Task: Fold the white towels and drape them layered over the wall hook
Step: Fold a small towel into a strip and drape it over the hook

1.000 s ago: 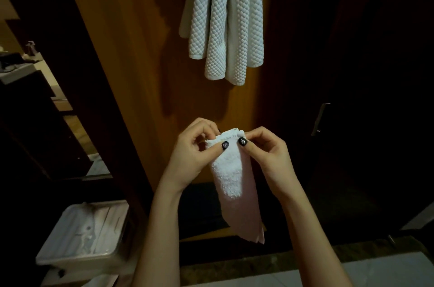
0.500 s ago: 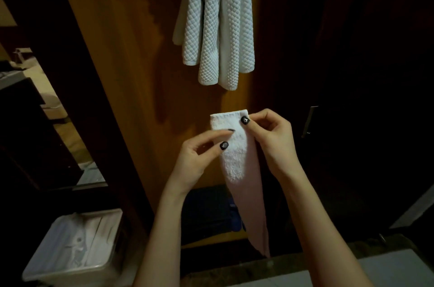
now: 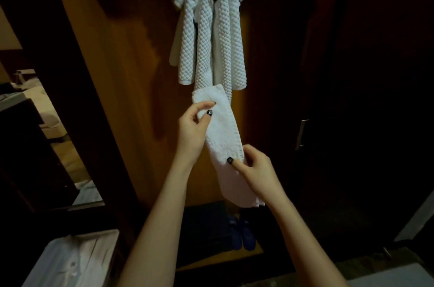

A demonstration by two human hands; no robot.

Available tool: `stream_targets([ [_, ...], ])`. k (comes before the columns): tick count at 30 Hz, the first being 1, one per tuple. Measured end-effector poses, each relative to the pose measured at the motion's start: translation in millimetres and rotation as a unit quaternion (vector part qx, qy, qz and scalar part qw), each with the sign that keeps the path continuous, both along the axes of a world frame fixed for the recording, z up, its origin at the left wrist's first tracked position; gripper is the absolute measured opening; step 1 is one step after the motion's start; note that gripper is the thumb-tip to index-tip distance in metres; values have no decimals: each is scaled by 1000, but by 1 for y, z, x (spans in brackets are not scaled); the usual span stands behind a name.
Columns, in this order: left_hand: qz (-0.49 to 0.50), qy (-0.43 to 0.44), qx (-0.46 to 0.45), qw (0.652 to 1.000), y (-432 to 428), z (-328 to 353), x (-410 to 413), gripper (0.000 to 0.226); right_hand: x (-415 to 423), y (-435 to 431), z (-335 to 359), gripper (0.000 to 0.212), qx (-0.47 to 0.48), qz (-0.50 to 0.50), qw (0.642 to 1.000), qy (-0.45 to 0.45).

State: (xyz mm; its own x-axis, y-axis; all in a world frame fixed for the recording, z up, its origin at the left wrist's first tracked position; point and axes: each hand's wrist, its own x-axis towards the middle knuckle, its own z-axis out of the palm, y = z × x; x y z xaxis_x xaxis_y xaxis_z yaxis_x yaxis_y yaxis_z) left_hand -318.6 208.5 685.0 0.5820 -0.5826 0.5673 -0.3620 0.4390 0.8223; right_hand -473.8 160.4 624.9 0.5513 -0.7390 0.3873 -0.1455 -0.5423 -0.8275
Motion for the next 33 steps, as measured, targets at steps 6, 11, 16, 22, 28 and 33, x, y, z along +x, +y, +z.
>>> stream_targets([
  [6, -26, 46, -1, 999, -22, 12, 13, 31, -11, -13, -16, 14, -14, -27, 997, 71],
  [11, -51, 98, -3, 994, -36, 14, 15, 34, -19, -19, -28, 19, -15, -39, 999, 29],
  [16, -56, 135, -20, 989, -46, 18, 14, 39, -23, -13, -36, 52, -12, -19, 1000, -4],
  [22, -56, 143, -19, 988, -49, 16, 15, 40, -35, -13, -37, 41, -43, -60, 995, -63],
  [28, -120, 181, -36, 975, -42, 22, 19, 44, -46, -23, -31, 7, 138, 27, 981, -131],
  [33, -162, 200, -43, 965, -37, 34, 14, 41, -53, -27, -24, 20, 246, 129, 951, -133],
])
